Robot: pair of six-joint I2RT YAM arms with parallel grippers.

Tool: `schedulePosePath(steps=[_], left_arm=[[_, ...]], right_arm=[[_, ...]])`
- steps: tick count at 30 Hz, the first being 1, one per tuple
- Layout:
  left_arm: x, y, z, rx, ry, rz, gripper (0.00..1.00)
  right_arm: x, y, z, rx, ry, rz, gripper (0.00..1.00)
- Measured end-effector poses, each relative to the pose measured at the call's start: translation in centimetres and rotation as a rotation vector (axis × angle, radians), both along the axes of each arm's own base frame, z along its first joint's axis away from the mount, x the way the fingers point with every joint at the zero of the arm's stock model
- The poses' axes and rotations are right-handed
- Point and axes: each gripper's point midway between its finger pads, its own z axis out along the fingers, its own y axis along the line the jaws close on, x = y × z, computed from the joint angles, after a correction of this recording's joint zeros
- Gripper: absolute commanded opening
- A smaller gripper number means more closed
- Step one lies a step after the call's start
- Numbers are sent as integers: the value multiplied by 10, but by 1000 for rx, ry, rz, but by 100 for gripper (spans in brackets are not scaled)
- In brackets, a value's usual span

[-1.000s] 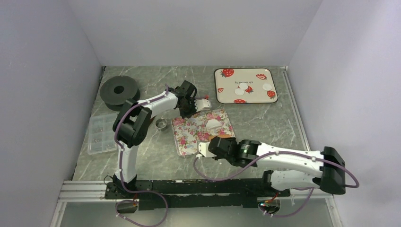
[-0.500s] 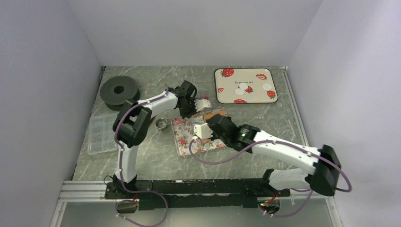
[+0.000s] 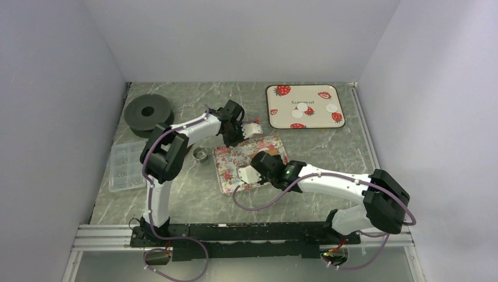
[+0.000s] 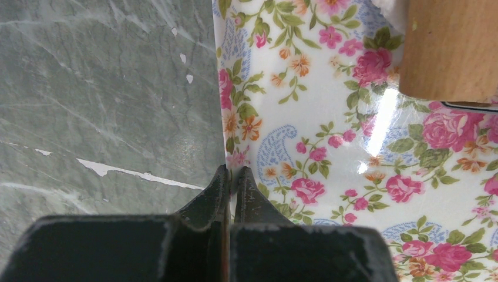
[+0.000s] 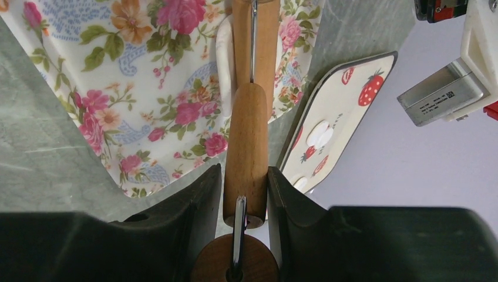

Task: Roll out the dumpling wrappers from the dough
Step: Flatten out the dough on the work surface.

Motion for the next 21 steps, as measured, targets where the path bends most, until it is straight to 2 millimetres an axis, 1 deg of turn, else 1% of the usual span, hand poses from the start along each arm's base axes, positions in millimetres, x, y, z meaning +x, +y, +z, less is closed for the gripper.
schedulePosePath(steps=[5, 9, 11, 13, 18, 21], left_arm=[[0, 0, 0, 1, 1, 0, 0], [0, 0, 0, 1, 1, 0, 0], [0, 0, 0, 1, 0, 0, 0], [0, 0, 0, 1, 0, 0, 0], [0, 0, 0, 1, 1, 0, 0], [1, 0, 0, 1, 0, 0, 0]], right_arm=[[2, 2, -4, 12, -23, -17, 0], [12, 5, -7, 13, -49, -41, 0], [13, 6, -8, 16, -55, -49, 0], [11, 6, -7, 23, -54, -52, 0], [-8, 0, -4, 32, -36, -46, 0], [-9, -2, -5, 32, -30, -45, 0]])
